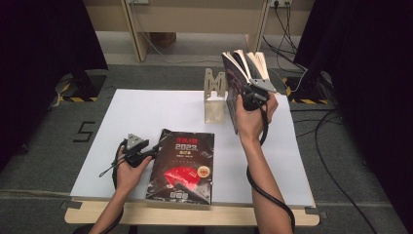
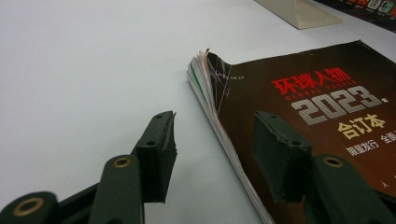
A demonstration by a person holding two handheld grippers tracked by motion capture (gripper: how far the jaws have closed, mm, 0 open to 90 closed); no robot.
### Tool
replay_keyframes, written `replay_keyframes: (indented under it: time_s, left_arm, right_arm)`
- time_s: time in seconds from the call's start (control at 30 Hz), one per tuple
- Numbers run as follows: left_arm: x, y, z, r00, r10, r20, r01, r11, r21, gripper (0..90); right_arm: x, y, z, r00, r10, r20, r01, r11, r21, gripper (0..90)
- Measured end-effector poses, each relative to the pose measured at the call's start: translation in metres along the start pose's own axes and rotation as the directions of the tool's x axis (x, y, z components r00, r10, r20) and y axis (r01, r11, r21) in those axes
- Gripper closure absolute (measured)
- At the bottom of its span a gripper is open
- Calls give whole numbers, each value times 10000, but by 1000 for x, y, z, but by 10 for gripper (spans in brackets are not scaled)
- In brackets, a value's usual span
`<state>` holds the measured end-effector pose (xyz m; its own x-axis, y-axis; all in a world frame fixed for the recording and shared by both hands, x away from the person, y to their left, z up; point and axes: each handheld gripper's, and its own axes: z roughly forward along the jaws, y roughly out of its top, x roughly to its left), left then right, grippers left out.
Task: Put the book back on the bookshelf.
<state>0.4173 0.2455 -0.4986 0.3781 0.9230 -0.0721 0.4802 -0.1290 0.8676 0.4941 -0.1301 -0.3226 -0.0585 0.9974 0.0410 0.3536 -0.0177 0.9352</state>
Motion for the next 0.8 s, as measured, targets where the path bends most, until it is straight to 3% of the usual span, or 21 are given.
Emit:
replay_keyframes:
  time_s: [0.33,0.57,0.8]
  left_arm:
    - [0,0,1,10000,-30,17,30,10000,39,490]
    - [1,0,1,10000,-36,9,36,10000,35,491]
    - [0,0,1,10000,-84,27,84,10000,10,489]
  right_arm:
    - [-6,3,2,9952,974,31,-974,9952,100,763]
    - [-8,1,1,9949,1010,65,-1010,9949,19,760]
    - [-5,-1,-4,9990,362,266,-357,9992,-172,667]
